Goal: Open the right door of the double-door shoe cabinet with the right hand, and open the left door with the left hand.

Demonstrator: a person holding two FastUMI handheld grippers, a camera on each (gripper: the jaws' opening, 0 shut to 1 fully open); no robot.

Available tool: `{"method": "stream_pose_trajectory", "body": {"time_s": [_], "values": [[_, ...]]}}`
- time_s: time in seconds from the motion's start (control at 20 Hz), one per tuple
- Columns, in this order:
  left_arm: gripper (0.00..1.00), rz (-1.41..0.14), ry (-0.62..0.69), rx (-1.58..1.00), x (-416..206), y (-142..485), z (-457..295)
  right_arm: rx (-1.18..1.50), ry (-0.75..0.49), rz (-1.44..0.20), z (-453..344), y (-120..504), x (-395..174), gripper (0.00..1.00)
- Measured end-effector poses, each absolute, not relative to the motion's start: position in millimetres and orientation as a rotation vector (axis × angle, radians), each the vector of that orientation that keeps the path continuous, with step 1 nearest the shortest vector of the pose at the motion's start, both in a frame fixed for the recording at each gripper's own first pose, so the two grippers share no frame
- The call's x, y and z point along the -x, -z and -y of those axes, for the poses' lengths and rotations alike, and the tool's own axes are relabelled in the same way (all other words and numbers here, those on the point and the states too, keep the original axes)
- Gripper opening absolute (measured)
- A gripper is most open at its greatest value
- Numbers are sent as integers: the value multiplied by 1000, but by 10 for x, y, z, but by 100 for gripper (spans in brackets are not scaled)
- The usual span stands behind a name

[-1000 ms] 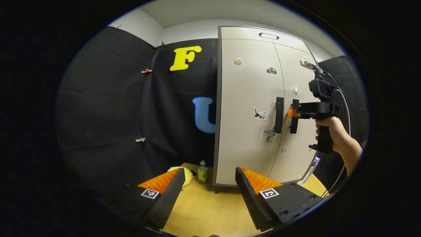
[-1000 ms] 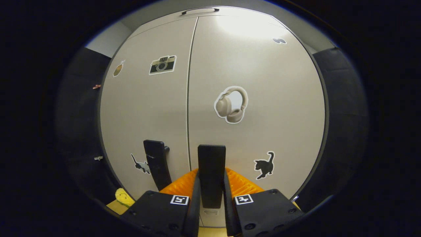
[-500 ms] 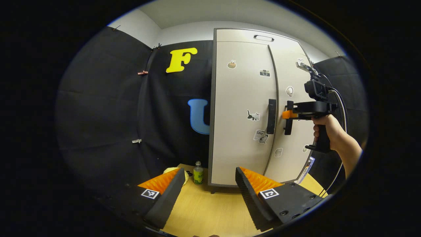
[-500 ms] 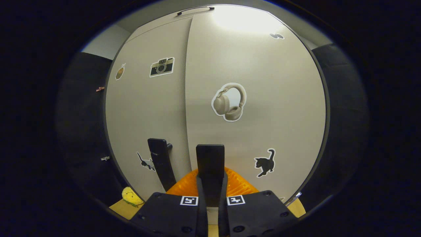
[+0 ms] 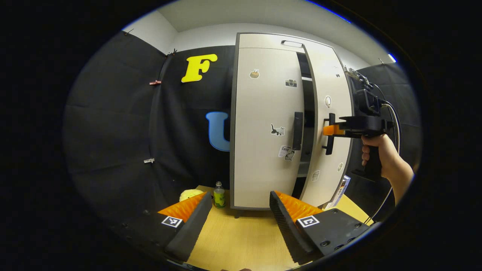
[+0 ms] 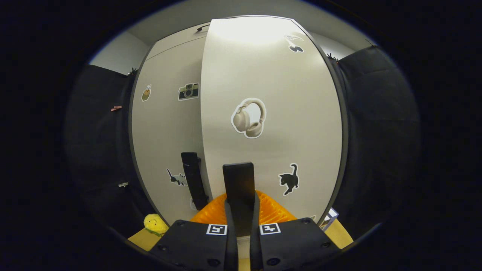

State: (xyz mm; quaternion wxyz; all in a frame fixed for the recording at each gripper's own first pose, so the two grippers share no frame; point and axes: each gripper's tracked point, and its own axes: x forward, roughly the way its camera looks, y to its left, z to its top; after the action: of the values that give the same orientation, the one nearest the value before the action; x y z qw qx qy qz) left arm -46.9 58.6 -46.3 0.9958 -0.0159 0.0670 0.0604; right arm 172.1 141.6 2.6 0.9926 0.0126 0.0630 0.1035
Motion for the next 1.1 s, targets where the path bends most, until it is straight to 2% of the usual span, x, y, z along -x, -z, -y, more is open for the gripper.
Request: {"method": "stream_pose_trajectory", "body": {"time_s": [0.45,1.1], "values": [[95,-103,-41,19,592,317,-420,-30,-162,-101,-1189,-79,-1521,16],[95,-124,-3,57,880,540,-253,9,-89,-83,-780,-149,-1365,15]]}}
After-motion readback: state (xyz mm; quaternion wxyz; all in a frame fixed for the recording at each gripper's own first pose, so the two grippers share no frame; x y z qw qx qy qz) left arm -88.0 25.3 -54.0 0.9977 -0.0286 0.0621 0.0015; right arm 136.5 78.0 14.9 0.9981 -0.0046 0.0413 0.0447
